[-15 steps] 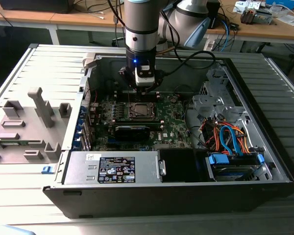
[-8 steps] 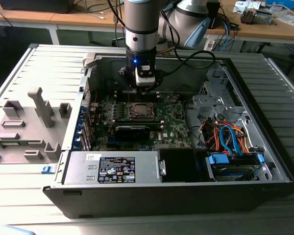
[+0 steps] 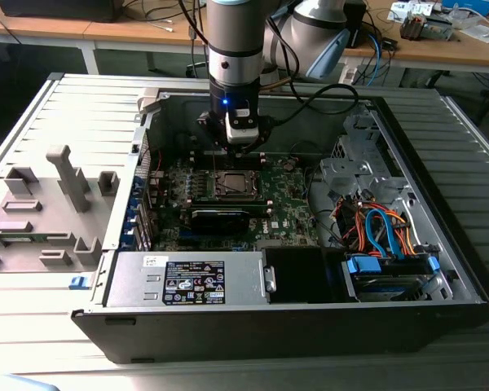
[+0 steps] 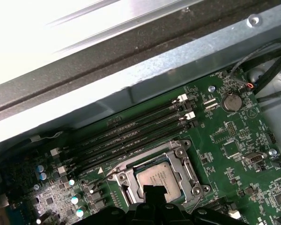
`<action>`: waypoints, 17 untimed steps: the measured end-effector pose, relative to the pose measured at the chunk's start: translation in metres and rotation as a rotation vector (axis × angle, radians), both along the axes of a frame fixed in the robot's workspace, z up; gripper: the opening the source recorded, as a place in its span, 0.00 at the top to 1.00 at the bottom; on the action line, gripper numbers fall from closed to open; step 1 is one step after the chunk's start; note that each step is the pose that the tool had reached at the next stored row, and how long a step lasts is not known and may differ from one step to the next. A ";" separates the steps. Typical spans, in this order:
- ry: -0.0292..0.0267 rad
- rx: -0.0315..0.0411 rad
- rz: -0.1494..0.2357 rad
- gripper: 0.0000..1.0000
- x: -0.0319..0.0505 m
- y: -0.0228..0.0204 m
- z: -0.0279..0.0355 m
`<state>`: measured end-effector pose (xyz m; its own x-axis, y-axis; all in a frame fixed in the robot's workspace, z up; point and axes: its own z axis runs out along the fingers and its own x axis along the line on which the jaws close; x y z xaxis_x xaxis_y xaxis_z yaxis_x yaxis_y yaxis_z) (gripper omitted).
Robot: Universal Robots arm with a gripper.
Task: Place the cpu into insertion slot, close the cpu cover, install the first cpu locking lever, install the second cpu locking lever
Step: 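Install the first cpu locking lever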
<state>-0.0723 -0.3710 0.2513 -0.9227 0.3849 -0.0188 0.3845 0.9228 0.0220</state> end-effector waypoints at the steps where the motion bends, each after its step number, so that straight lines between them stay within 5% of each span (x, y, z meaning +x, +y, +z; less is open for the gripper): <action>1: 0.0000 0.0000 0.001 0.89 0.0000 0.0000 0.0000; 17: 0.0000 0.0000 0.028 0.89 0.0000 0.0000 0.0000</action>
